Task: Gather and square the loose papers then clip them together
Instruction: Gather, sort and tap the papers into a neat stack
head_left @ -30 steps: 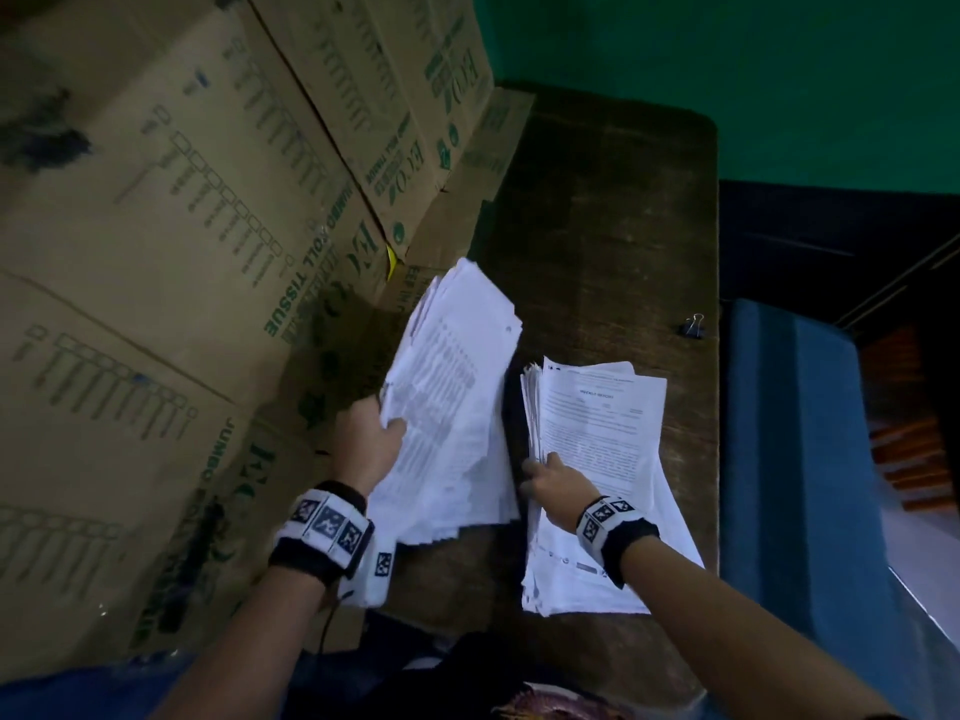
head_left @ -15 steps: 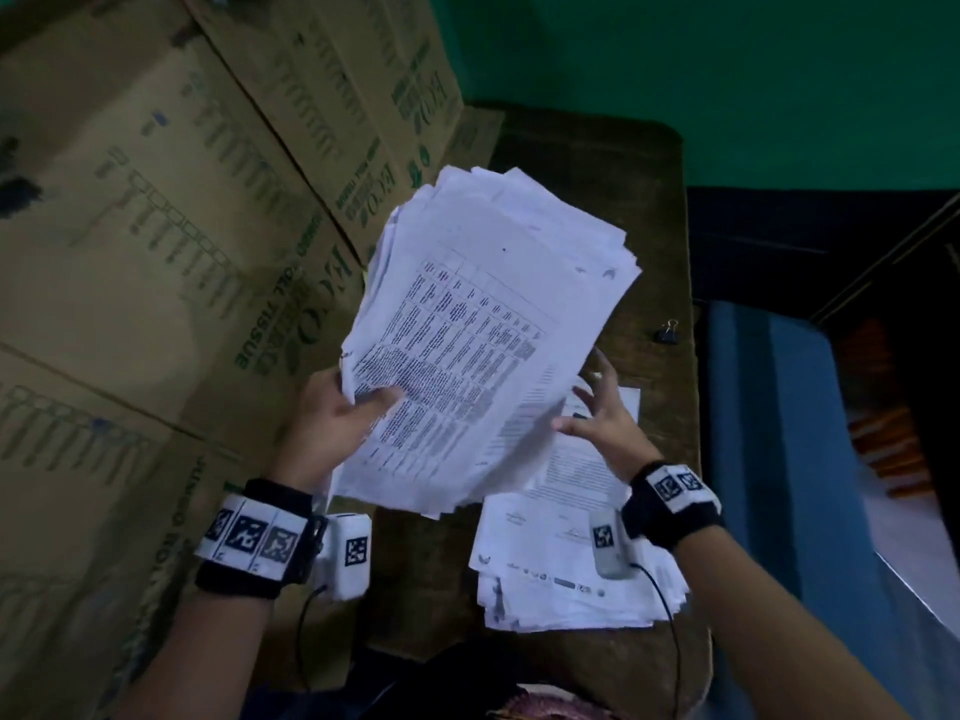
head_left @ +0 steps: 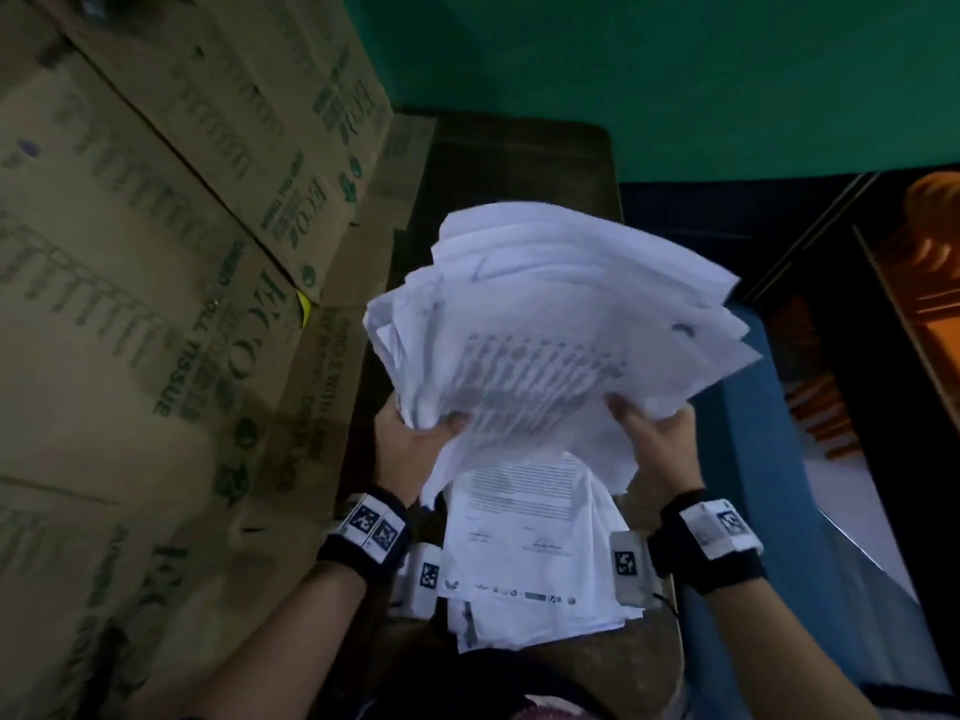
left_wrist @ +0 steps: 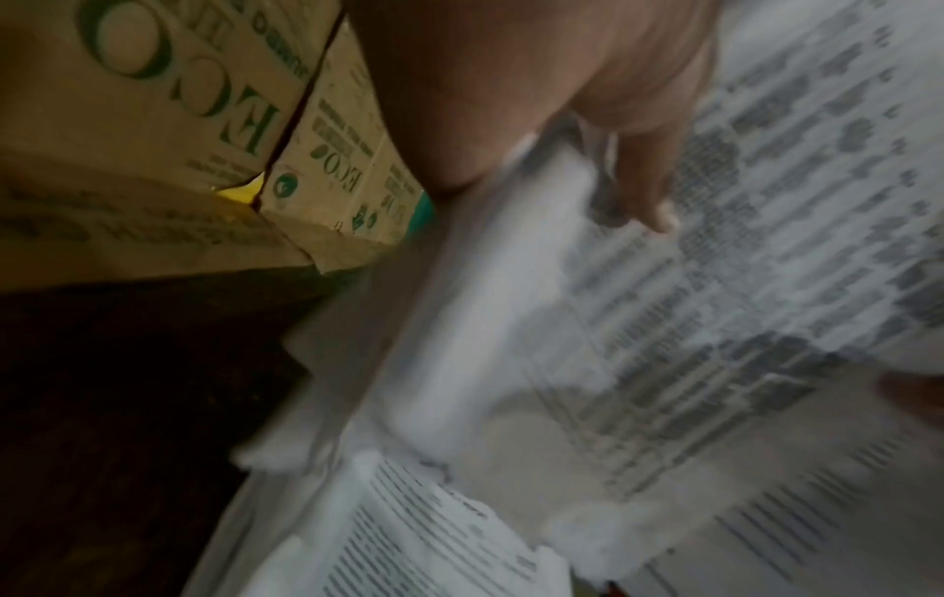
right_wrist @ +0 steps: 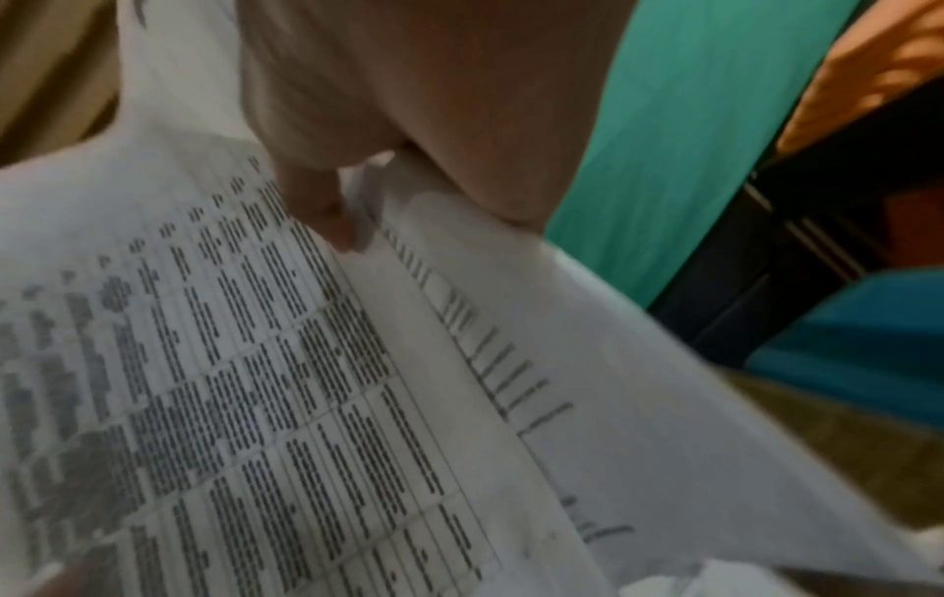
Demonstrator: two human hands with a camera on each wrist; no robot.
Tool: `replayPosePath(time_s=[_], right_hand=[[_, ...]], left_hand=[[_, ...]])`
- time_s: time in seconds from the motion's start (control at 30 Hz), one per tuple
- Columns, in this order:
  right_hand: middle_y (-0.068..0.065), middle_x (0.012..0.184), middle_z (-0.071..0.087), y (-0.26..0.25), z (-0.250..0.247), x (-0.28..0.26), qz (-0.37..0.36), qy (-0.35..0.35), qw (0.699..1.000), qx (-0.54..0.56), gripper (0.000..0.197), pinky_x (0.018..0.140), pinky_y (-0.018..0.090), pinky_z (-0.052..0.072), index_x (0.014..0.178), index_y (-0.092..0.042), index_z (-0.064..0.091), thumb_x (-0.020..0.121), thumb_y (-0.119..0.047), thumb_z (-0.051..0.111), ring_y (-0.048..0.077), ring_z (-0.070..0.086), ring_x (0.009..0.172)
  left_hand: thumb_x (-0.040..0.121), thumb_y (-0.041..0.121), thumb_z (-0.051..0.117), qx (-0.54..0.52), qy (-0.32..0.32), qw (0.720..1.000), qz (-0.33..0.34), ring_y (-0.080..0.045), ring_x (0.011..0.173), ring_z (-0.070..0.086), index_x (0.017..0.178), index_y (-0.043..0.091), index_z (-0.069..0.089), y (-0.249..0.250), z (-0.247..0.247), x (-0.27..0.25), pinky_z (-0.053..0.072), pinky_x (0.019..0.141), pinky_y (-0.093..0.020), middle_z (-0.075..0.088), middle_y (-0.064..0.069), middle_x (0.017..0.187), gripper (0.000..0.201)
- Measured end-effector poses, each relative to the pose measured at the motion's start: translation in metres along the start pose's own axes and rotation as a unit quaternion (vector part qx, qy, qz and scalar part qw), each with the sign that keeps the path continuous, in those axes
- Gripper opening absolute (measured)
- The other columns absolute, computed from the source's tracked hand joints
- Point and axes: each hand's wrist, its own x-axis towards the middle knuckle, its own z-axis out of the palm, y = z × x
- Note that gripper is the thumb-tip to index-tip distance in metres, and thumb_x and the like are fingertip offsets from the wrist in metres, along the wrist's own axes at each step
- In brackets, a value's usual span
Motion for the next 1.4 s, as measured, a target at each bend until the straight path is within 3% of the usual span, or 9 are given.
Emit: replayPosePath(time_s=[0.1,0.27,0.5,0.63,0.77,0.87,1.1,1.2,1.4], right_hand=[[-0.017,0.084,0.075,-0.009,-0.025,0.005,-0.013,-0.04,0.997,-0.065,0.025,0.081,0.031,0.058,0.102,-0.009,0.061,0.088,0.011,0.057,0.001,0.07,0.081],[0.01,0.106,0.07,0.005,-0.042,0.017,-0.001,-0.027,0.995,-0.101,0.033,0.087,0.05,0.053,0.104,-0.015,0.067,0.072,-0.008,0.069,0.028,0.067,0.098],[0.01,0.088,0.061,-0.002,-0.042,0.025,-0.041,-0.018,0.997,-0.057,0.039,0.07,0.034,0.052,0.091,-0.013,0.064,0.063,0.01,0.048,0.019,0.06,0.083],[0.013,0.103,0.069,0.018,-0.053,0.028,0.024,-0.037,0.989,-0.144,0.03,0.082,0.043,0.051,0.102,-0.004,0.067,0.077,0.012,0.066,0.025,0.065,0.093],[-0.002,0.089,0.07,0.016,-0.026,0.031,-0.019,0.011,0.988,-0.152,0.03,0.066,0.024,0.053,0.089,-0.016,0.069,0.076,0.011,0.07,-0.003,0.065,0.074],[0.003,0.084,0.07,0.001,-0.018,0.034,-0.04,0.017,0.993,-0.114,0.026,0.064,0.029,0.056,0.09,-0.005,0.068,0.072,0.014,0.072,0.006,0.066,0.073],[-0.003,0.093,0.075,0.014,-0.031,0.025,0.026,-0.012,0.996,-0.086,0.039,0.067,0.027,0.058,0.101,-0.014,0.067,0.072,0.011,0.075,0.012,0.071,0.084],[-0.004,0.09,0.075,0.023,-0.02,0.028,0.053,-0.016,0.995,-0.079,0.034,0.07,0.026,0.056,0.103,-0.01,0.066,0.075,0.006,0.075,0.011,0.071,0.082],[0.0,0.074,0.075,0.006,-0.031,0.046,0.026,0.05,0.996,-0.067,0.02,0.061,0.024,0.055,0.086,0.005,0.066,0.069,0.011,0.075,0.008,0.069,0.064]], left_hand=[[0.054,0.037,0.089,-0.026,-0.127,0.99,-0.058,-0.001,0.1,0.065,0.108,0.006,0.063,-0.01,0.0,0.01,0.054,0.083,-0.019,0.07,0.011,0.105,0.068],[0.058,0.033,0.088,0.072,-0.165,0.965,-0.192,-0.016,0.112,0.06,0.126,0.013,0.053,-0.019,0.024,0.019,0.05,0.094,-0.026,0.062,-0.002,0.125,0.079],[0.075,-0.009,0.069,-0.059,-0.121,0.988,-0.073,-0.013,0.107,0.064,0.124,0.003,0.052,0.011,0.034,0.039,0.053,0.082,-0.023,0.065,-0.006,0.115,0.053],[0.065,0.007,0.083,0.02,-0.188,0.981,-0.044,-0.017,0.109,0.063,0.123,0.0,0.052,-0.005,0.027,0.045,0.052,0.088,-0.024,0.062,-0.012,0.12,0.066],[0.075,-0.004,0.074,0.018,-0.103,0.993,-0.057,0.01,0.073,0.064,0.102,0.004,0.063,0.004,0.051,0.038,0.05,0.067,-0.015,0.067,0.005,0.088,0.03],[0.082,-0.011,0.061,-0.018,-0.044,0.997,-0.066,0.013,0.06,0.06,0.088,0.012,0.062,0.013,0.058,0.042,0.047,0.056,-0.011,0.062,0.01,0.077,0.024],[0.07,-0.015,0.067,0.082,-0.232,0.969,-0.021,0.001,0.098,0.06,0.116,-0.003,0.056,-0.02,0.034,0.057,0.044,0.082,-0.004,0.061,-0.003,0.114,0.049],[0.077,-0.014,0.065,0.105,-0.26,0.96,-0.004,0.011,0.101,0.057,0.119,0.003,0.054,-0.022,0.041,0.059,0.041,0.087,-0.003,0.059,-0.004,0.113,0.046],[0.076,-0.012,0.061,0.045,-0.25,0.966,-0.054,-0.018,0.099,0.063,0.101,0.012,0.062,-0.001,0.027,0.07,0.05,0.079,-0.017,0.068,-0.004,0.099,0.035]])
